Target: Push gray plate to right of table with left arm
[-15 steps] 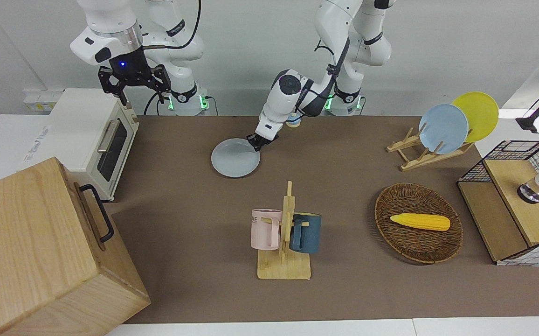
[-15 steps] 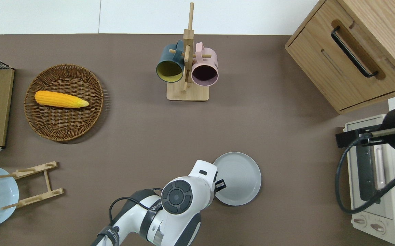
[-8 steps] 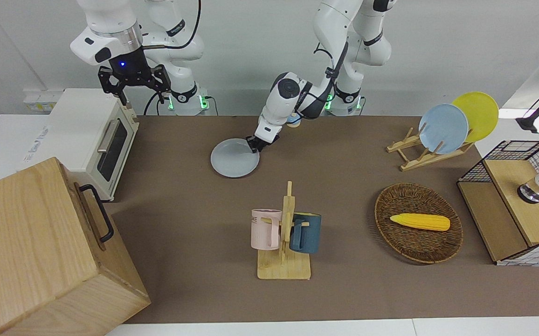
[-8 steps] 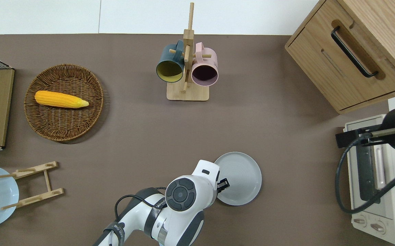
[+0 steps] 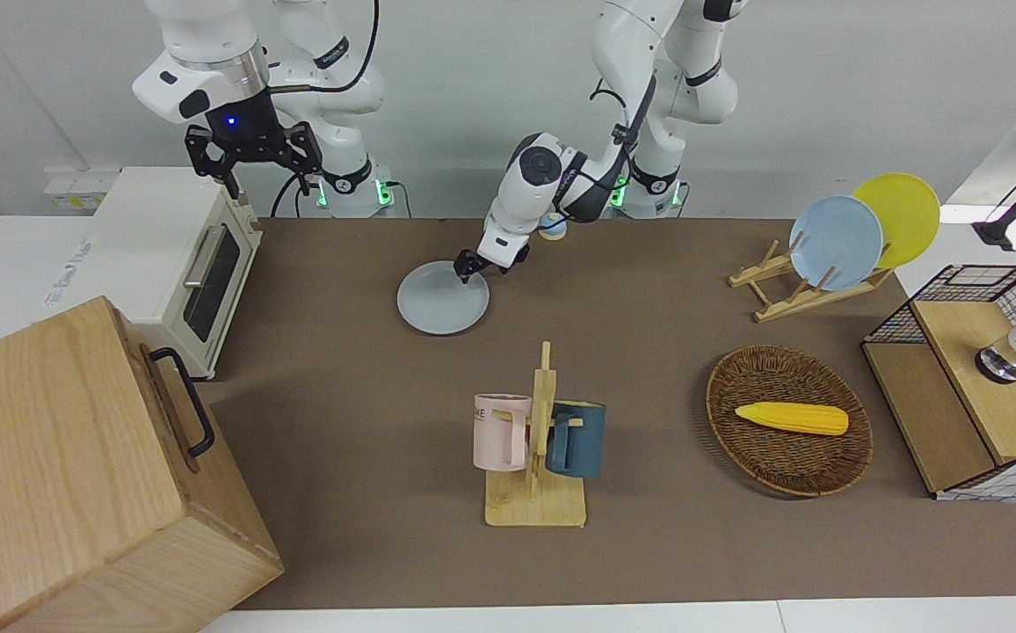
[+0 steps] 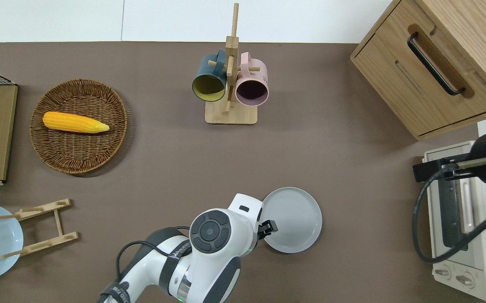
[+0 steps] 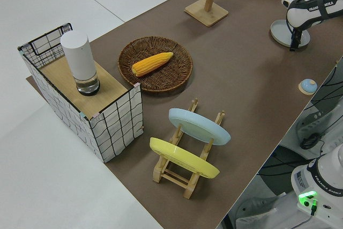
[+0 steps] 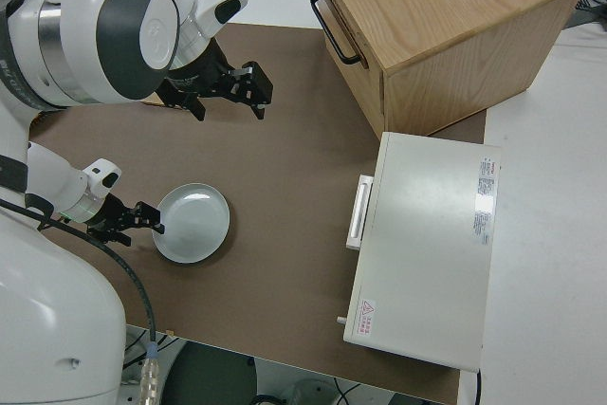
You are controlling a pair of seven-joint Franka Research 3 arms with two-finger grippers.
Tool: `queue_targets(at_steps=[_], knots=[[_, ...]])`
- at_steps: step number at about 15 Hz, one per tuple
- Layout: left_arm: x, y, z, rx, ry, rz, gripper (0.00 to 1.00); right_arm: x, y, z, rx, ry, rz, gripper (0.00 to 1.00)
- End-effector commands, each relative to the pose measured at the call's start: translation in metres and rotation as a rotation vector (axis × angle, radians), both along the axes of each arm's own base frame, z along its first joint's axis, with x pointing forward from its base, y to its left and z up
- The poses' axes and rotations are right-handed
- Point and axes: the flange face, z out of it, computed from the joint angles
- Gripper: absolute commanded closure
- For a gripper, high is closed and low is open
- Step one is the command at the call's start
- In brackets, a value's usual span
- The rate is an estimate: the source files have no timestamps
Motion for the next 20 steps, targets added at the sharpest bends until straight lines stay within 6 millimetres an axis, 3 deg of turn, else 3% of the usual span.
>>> queue_targets(at_steps=[1, 4, 7, 10, 16, 20], knots=[[0.025, 0.056, 0.032, 0.011, 0.003, -0.042, 0.00, -0.002, -0.003, 0.002, 0.002, 0.000, 0.014, 0.005], [0.048, 0.103, 0.055, 0.013, 0.031, -0.068, 0.00, -0.002, -0.003, 0.002, 0.002, 0.000, 0.014, 0.005], [0.083, 0.163, 0.072, -0.007, 0.063, -0.054, 0.00, -0.002, -0.003, 0.002, 0.002, 0.000, 0.014, 0.005], [0.106, 0.204, 0.096, 0.050, 0.032, -0.083, 0.00, -0.002, -0.003, 0.002, 0.002, 0.000, 0.014, 0.005], [0.127, 0.251, 0.148, 0.110, 0.018, -0.120, 0.00, -0.002, -0.002, 0.002, 0.002, 0.000, 0.016, 0.005], [0.133, 0.273, 0.184, 0.194, -0.045, -0.255, 0.00, -0.002, -0.003, 0.002, 0.002, 0.000, 0.014, 0.005]])
